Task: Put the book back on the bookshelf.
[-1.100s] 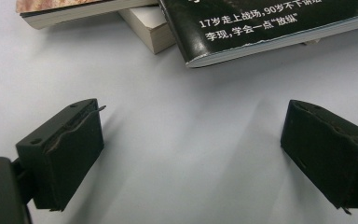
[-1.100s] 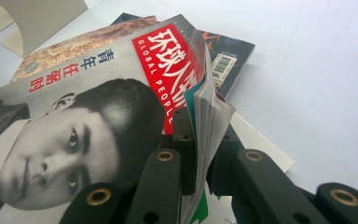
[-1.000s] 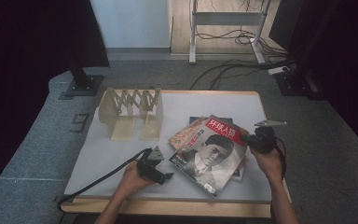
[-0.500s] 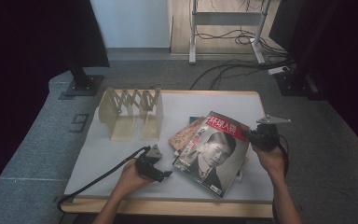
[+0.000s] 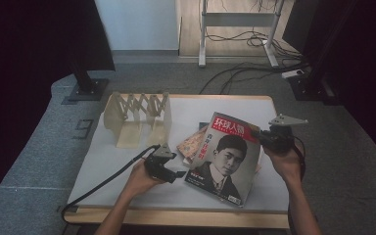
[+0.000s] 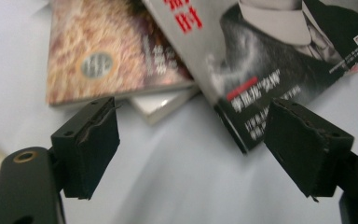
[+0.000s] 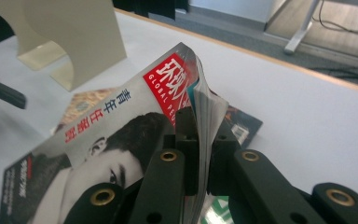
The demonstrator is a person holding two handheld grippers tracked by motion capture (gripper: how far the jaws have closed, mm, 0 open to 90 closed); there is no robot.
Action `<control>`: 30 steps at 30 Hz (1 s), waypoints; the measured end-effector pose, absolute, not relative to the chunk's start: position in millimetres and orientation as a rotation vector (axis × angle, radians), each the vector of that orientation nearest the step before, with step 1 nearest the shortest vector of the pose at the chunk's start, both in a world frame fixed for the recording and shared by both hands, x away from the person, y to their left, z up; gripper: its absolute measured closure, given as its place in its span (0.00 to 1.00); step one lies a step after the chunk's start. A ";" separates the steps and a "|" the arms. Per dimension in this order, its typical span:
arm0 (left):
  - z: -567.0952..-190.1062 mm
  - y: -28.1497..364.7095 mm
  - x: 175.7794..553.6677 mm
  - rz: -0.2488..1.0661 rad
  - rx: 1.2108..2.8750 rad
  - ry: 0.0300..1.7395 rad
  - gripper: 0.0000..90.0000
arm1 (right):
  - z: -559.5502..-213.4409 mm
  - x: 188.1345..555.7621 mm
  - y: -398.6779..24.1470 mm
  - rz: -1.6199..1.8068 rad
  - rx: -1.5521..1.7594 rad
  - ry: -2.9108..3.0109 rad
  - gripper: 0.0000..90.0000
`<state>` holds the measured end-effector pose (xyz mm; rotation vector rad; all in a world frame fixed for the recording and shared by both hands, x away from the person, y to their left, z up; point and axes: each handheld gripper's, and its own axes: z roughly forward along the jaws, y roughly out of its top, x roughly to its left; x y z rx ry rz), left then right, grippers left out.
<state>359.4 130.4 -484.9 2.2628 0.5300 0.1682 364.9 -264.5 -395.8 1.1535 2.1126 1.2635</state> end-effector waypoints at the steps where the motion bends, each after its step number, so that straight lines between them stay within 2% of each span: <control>1: -484.0 128.7 359.4 0.173 2.256 0.522 0.21 | -393.9 363.9 -263.3 1.267 1.145 2.115 0.94; 6: -479.0 117.4 358.5 0.137 2.223 0.479 0.23 | -386.2 356.9 -254.8 1.269 1.086 2.129 0.94; 10: -479.1 107.9 360.4 0.171 2.272 0.462 0.24 | -378.5 349.5 -246.8 1.268 1.030 2.133 0.94; 16: -482.3 91.2 370.7 0.117 2.277 0.434 0.25 | -371.1 343.8 -245.1 1.291 0.997 2.133 0.94; 21: -484.8 80.7 375.9 0.127 2.312 0.406 0.26 | -368.5 339.9 -244.5 1.300 0.981 2.139 0.94; 25: -488.8 72.6 383.9 0.068 2.330 0.394 0.28 | -366.2 336.7 -244.3 1.312 0.964 2.144 0.94; 30: -497.0 69.5 388.8 -0.019 2.275 0.394 0.32 | -364.2 334.7 -244.7 1.323 0.945 2.149 0.93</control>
